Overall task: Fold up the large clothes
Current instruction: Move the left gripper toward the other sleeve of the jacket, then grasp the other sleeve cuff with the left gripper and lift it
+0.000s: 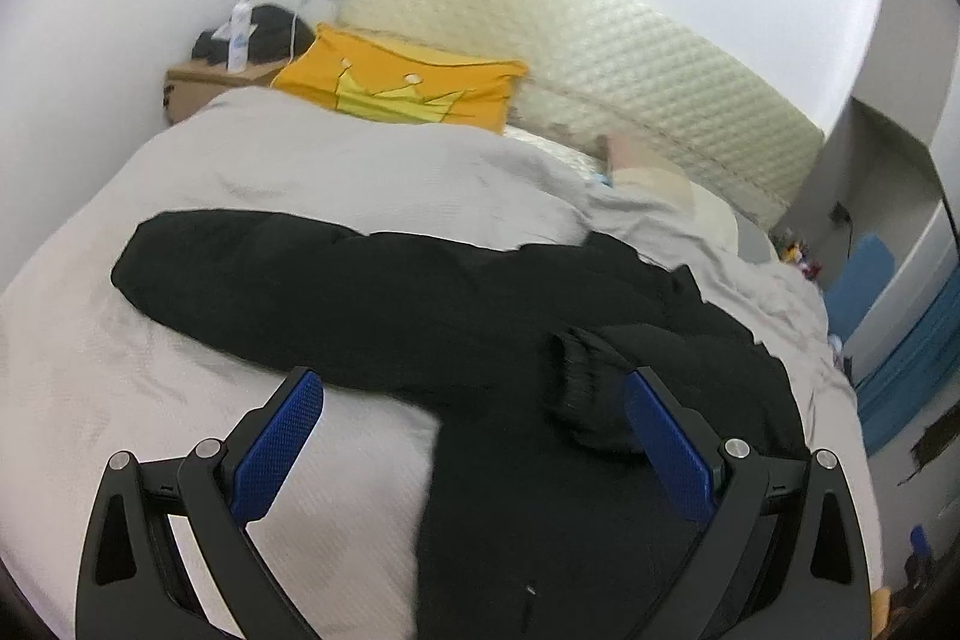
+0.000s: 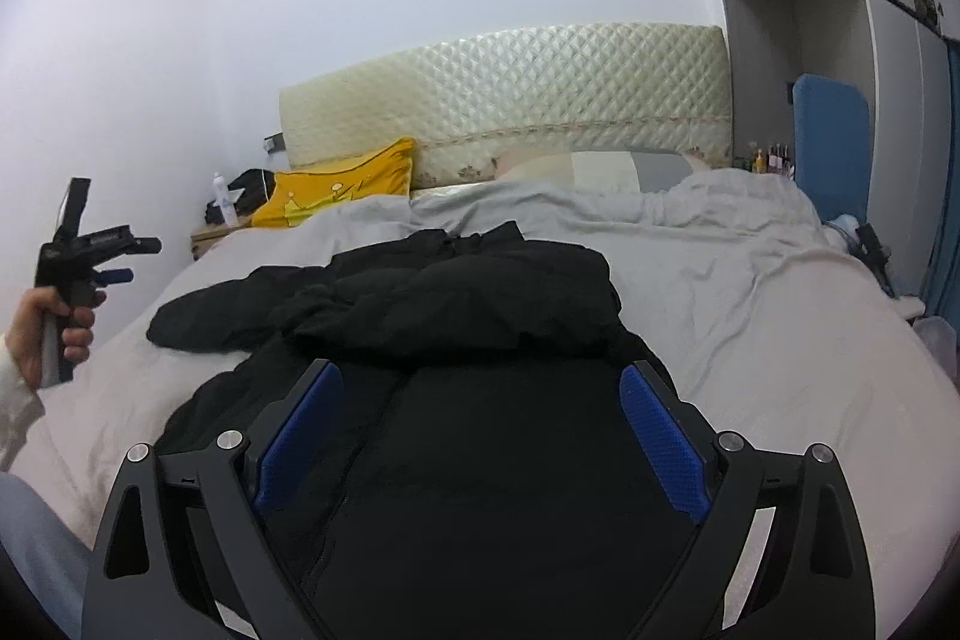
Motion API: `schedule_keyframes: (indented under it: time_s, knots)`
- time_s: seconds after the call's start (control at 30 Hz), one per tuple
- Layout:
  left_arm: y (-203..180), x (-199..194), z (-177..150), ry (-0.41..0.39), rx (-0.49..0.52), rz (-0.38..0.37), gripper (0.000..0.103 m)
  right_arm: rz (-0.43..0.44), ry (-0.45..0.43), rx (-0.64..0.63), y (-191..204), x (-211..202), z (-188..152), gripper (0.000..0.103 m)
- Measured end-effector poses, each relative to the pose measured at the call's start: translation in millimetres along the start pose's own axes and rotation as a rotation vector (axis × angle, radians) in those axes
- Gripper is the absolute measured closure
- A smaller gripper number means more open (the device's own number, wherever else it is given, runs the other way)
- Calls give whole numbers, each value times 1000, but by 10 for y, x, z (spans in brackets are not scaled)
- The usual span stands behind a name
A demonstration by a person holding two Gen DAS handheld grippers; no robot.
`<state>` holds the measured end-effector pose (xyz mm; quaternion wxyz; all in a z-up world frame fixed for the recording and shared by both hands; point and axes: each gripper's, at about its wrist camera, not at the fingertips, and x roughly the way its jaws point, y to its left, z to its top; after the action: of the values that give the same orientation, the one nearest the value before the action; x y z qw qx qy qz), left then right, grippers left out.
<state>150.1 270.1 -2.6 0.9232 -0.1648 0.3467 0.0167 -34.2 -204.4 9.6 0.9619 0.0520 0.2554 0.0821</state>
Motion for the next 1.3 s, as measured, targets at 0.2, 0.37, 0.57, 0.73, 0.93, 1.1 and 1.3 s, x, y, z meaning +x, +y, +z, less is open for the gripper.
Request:
schedule_keyframes:
  time_s: [0.2, 0.37, 0.57, 0.73, 0.93, 1.1, 1.3]
  knots:
    - [739, 384, 227, 4, -102, -15, 2, -53, 7, -14, 65, 134, -41, 9]
    - [1464, 766, 313, 4, -228, -22, 2, -106, 36, -25, 62, 374, -113, 8]
    - [2479, 1236, 192, -16, -465, -77, 3, -122, 53, 8, 41, 629, -160, 5]
    - [3066, 1535, 64, -4, -573, -102, 4, -142, 61, 21, 115, 869, -187, 0]
    - [3673, 1833, -56, -20, -632, -114, 4, -201, 45, 24, 250, 931, -71, 0]
    - [3971, 2045, -67, -75, -676, -176, 4, -195, 84, 149, 280, 1018, -44, 0]
    - [3967, 2234, 155, -112, -659, -189, 17, -213, 142, 205, 396, 1165, -9, 0]
